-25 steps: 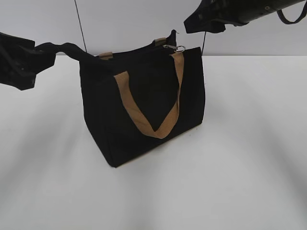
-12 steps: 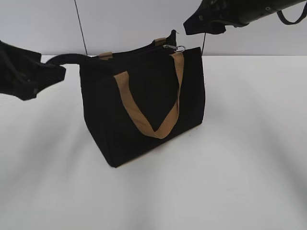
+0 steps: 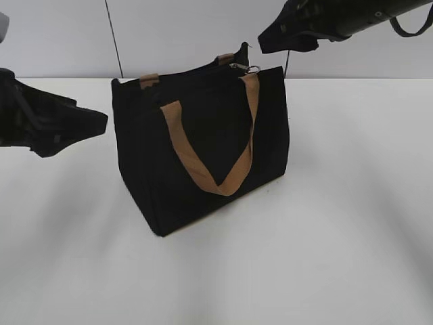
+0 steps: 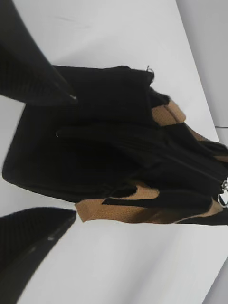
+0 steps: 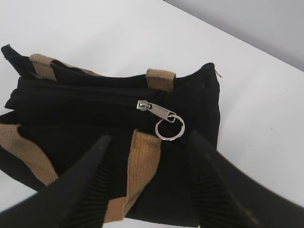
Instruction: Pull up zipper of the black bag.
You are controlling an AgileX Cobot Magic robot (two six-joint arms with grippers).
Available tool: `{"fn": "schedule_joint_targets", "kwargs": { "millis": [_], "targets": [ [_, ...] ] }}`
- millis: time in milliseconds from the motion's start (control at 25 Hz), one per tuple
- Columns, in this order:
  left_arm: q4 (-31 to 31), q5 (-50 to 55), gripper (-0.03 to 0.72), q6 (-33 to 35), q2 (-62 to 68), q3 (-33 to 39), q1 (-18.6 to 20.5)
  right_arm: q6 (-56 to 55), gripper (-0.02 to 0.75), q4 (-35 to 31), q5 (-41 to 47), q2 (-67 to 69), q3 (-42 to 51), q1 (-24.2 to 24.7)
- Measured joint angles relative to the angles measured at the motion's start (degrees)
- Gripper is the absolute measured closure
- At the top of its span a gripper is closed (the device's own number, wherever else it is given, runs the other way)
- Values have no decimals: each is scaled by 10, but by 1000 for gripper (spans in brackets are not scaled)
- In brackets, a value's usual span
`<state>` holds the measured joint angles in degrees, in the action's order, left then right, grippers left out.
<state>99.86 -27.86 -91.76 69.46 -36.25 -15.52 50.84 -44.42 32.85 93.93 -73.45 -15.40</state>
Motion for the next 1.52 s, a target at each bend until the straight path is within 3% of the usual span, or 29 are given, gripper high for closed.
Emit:
{"fn": "schedule_joint_targets", "kwargs": {
  "millis": [360, 440, 560, 880, 1080, 1280, 1520],
  "targets": [
    [0, 248, 186, -4, 19, 0, 0, 0, 359, 13, 35, -1, 0, 0],
    [-39, 325, 186, -4, 32, 0, 0, -2, 359, 31, 44, -5, 0, 0],
    [-156, 417, 186, 41, 53, 0, 1, -22, 359, 69, 46, -23, 0, 0],
    [-567, 543, 200, 399, 76, -26, 1, -193, 359, 254, 123, -54, 0, 1],
    [-814, 643, 238, 608, 75, -98, 1, -266, 359, 299, 183, -67, 0, 2],
    [-934, 784, 246, 707, 75, -160, 6, -361, 359, 346, 268, -76, -1, 2],
    [-976, 894, 247, 753, 68, -186, 6, -438, 359, 405, 362, -76, -1, 3]
  ]
}}
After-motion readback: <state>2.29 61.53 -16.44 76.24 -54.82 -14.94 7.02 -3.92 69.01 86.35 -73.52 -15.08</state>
